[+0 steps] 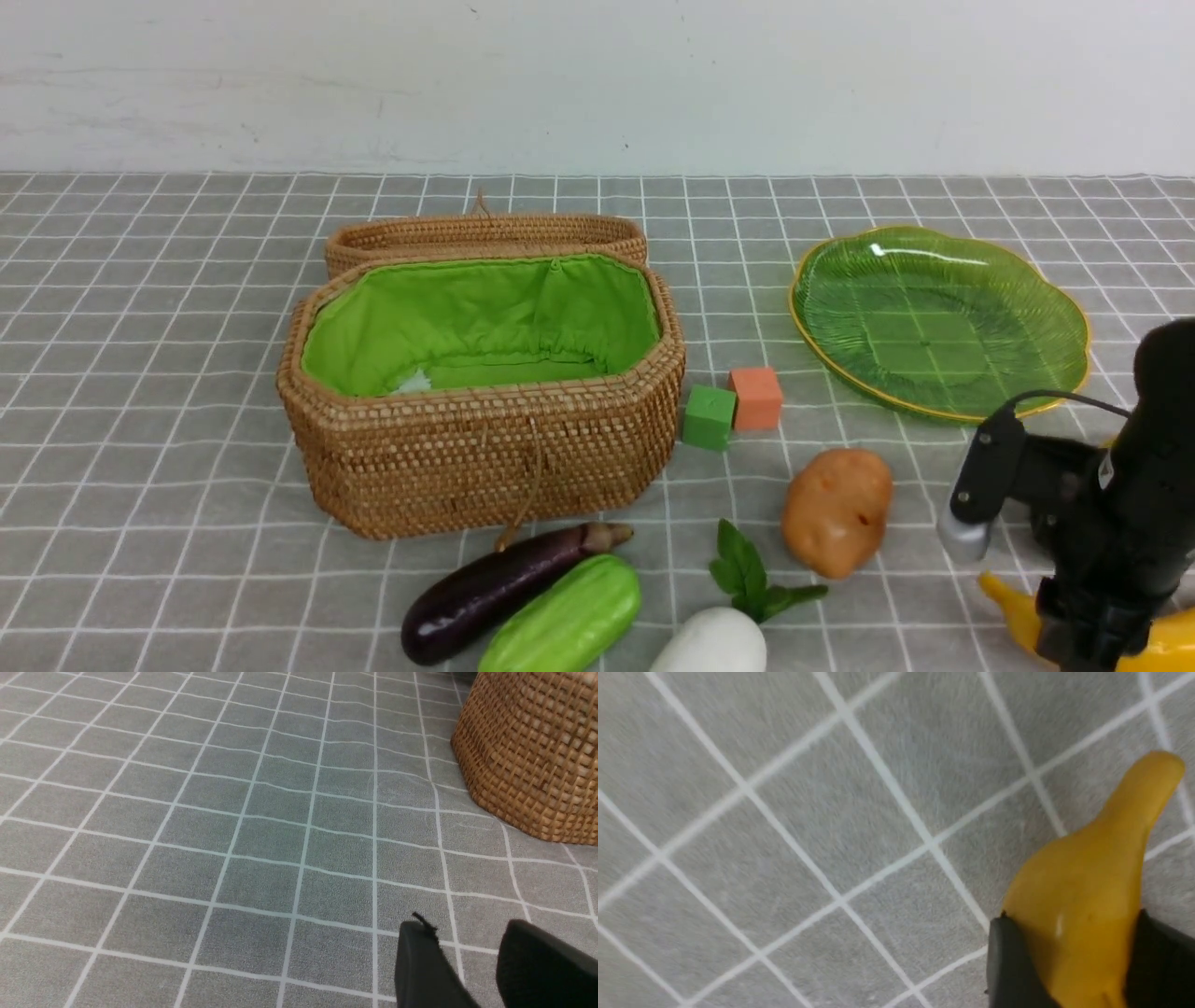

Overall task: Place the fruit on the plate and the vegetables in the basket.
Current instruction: Use the right arm to grab a banana and put it into the right plate, then use the right arm to grab a mangosteen and put it into the right plate

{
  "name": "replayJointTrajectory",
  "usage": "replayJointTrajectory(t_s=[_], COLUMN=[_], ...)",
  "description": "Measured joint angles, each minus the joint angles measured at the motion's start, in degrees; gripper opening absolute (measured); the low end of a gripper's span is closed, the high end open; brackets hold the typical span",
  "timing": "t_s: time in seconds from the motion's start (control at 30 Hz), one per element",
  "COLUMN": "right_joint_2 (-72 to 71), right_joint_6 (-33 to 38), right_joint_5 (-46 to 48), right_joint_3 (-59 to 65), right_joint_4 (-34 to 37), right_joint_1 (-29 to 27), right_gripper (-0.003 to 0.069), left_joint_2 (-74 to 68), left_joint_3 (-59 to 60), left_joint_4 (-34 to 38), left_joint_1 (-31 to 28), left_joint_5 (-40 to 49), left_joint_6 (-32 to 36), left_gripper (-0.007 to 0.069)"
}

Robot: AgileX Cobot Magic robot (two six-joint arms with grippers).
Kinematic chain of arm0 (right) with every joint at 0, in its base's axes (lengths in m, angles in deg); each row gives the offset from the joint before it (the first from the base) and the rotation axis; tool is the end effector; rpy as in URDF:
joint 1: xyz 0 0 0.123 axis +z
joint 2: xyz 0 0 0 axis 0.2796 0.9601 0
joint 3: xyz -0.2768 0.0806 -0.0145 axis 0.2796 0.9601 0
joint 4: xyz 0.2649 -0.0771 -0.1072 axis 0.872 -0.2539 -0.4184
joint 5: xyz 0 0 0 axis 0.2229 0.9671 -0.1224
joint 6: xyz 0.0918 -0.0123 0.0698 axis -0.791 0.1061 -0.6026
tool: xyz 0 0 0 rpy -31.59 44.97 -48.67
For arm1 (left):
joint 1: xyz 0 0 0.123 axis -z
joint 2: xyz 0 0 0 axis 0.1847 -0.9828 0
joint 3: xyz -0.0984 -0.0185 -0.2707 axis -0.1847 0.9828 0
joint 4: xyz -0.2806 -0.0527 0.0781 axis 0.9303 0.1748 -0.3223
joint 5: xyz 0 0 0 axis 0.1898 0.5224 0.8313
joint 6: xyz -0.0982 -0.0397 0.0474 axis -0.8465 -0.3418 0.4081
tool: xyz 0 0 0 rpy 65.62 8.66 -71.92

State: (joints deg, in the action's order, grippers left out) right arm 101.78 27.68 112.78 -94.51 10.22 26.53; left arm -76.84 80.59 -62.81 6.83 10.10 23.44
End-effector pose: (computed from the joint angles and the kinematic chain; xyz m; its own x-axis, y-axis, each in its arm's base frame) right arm 0.3141 0.0610 0.1520 -0.5610 -0.8196 -0.1164 -0.8186 0.5701 -0.0697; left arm 0.1172 0.0089 0.1602 -0.2945 -0.1795 -0.9387 -0.1236 0.9811 -0.1489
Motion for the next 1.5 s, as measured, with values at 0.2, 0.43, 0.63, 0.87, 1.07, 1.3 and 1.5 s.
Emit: replayJointTrajectory(t_s=[0.2, 0.43, 0.63, 0.87, 1.07, 1.3, 1.5], right_joint_2=[-1.5, 0.9, 8.6, 22.7, 27.8, 26.4, 17.6], right_joint_6=[-1.4, -22.5, -40.3, -57.3, -64.4, -63.6, -53.5], right_joint_5=[9.0, 5.5, -8.0, -27.2, -32.7, -31.2, -20.9], right_joint_3=[-12.4, -30.0, -35.9, -36.4, -36.5, -36.5, -36.5], right_joint_4=[9.5, 14.8, 16.3, 17.5, 17.8, 17.8, 15.5], right_joint_1=[0.0, -0.5, -2.5, -4.5, -5.1, -5.1, -5.4], right_gripper=[0.0307, 0.0307, 0.0307, 0.0294, 0.0323, 0.0594, 0.0664], left_joint_2=[0.0, 0.0, 0.0, 0.0, 0.0, 0.0, 0.0], left_joint_3=[0.0, 0.0, 0.0, 0.0, 0.0, 0.0, 0.0], left_joint_4=[0.0, 0.0, 0.0, 0.0, 0.0, 0.0, 0.0], left_joint_1=[0.0, 0.0, 0.0, 0.0, 0.0, 0.0, 0.0], left_joint_5=[0.0, 0.0, 0.0, 0.0, 0.0, 0.0, 0.0], left_joint_6=[0.0, 0.0, 0.0, 0.0, 0.0, 0.0, 0.0], left_gripper=[0.0239, 0.0239, 0.0239, 0.0239, 0.0239, 0.0239, 0.0239])
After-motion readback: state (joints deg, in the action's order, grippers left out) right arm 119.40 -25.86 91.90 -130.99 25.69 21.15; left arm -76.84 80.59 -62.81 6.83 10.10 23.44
